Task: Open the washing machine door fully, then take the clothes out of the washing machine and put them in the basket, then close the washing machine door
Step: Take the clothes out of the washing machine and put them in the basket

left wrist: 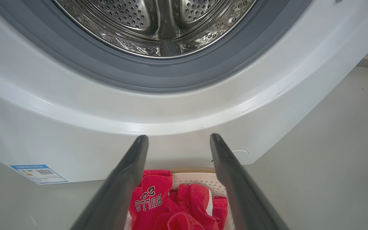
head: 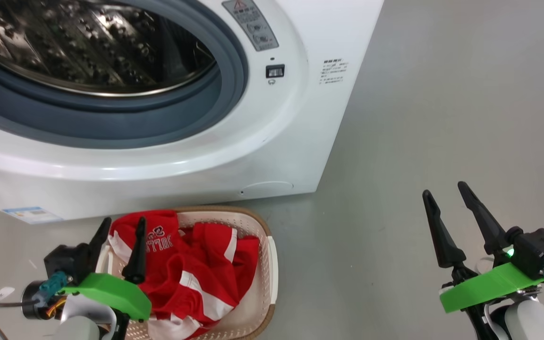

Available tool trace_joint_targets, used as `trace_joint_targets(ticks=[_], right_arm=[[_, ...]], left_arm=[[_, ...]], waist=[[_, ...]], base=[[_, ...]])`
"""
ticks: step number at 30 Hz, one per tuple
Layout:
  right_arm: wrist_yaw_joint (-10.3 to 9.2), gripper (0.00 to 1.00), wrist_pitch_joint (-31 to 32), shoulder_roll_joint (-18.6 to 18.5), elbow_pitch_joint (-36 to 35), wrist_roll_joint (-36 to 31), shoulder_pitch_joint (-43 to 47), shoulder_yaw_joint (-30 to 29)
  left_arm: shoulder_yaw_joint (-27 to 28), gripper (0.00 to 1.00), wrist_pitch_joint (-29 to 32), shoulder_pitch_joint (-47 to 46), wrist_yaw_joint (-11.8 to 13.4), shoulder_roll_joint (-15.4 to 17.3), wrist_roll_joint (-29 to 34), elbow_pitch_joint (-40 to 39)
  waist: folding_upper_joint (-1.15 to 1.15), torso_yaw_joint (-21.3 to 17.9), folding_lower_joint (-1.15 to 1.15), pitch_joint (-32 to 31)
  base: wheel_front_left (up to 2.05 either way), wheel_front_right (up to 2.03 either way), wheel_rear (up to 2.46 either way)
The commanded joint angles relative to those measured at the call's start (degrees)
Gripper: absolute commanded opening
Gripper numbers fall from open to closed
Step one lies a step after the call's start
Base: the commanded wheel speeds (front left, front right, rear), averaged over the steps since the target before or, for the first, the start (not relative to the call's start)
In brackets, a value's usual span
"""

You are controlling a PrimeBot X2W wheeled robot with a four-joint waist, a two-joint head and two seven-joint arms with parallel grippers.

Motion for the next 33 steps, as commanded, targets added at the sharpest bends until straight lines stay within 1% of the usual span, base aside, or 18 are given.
trace_joint_targets(ticks=[1,16,33], right_arm=[[0.36,1.00,-0.4,-0.9,-1.2,0.9,0.7,0.9],[0.36,1.00,-0.4,-1.0,-1.1,1.0,3.9,-0.3],[0.36,1.00,-0.4,-1.2,-1.9,1.0,7.5,-1.9]], left_arm=[[2.4,1.00,-0.3,1.2,-0.3,0.9,0.9,-2.7],[6.1,1.00,-0.3,9.2,-0.3,-1.1,4.6,-16.5],[9.0,1.00,-0.3,17.3,-0.3,-2.3,6.7,-27.2]], waist=[[0.00,0.1,0.00,-1.3],[0.00,0.4,0.00,-5.6],[0.00,0.9,0.00,-8.3]], base=[[0.00,0.00,0.00],[0.00,0.00,0.00],[0.00,0.00,0.00]])
